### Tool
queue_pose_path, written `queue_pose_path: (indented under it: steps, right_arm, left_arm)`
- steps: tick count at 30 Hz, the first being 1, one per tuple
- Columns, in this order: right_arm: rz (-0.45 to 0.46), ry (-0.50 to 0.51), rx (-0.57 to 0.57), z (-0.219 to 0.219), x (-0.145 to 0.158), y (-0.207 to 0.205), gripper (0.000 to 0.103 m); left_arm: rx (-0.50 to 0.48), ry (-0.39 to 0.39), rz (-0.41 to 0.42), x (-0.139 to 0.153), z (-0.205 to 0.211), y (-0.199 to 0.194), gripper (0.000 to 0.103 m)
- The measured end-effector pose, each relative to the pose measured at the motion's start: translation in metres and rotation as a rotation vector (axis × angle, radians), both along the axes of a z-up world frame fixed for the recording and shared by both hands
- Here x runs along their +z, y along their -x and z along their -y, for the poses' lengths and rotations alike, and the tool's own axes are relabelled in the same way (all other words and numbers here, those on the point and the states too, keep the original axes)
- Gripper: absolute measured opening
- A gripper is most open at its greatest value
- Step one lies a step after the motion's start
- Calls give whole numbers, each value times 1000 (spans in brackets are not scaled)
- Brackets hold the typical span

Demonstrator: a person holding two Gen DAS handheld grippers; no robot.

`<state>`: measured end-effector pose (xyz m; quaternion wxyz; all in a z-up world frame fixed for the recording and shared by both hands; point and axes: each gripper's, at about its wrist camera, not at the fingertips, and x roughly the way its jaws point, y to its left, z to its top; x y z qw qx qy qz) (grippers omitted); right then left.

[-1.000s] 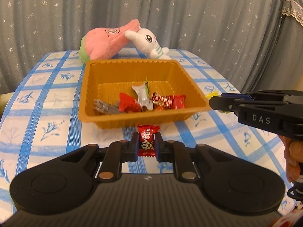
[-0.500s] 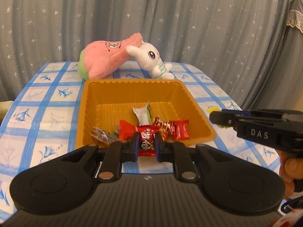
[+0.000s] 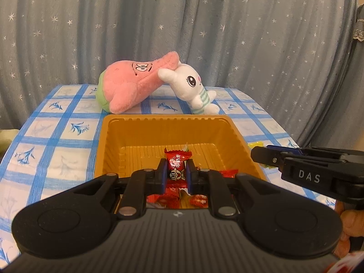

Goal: Organize snacks
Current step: 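Carry the red and yellow candies up and over the orange tray, then open both tools to drop the candies into the orange tray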

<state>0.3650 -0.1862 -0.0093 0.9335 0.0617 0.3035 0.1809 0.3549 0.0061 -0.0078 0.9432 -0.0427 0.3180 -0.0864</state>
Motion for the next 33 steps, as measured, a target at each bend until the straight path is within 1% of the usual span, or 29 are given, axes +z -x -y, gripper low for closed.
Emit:
queue_pose_path:
  steps: [7,12,21,33]
  right_arm:
    - [-10,-8,-11,-8,-5,-18,21]
    - [-8,-2,-6,-15,-8,-27,21]
    - [-15,6,-16,-16,-18,-44,21]
    - [-40,-14,-36,-20,-31,-65,21]
  left_arm:
    - [24,-3,-2,-3,-2,-15,15]
    - [19,-25,0,-6,-2,-23,15]
    - [42,-39,-8,-15,-19,-43,15]
    - [28,-50,-21,-27,-17,-63,15]
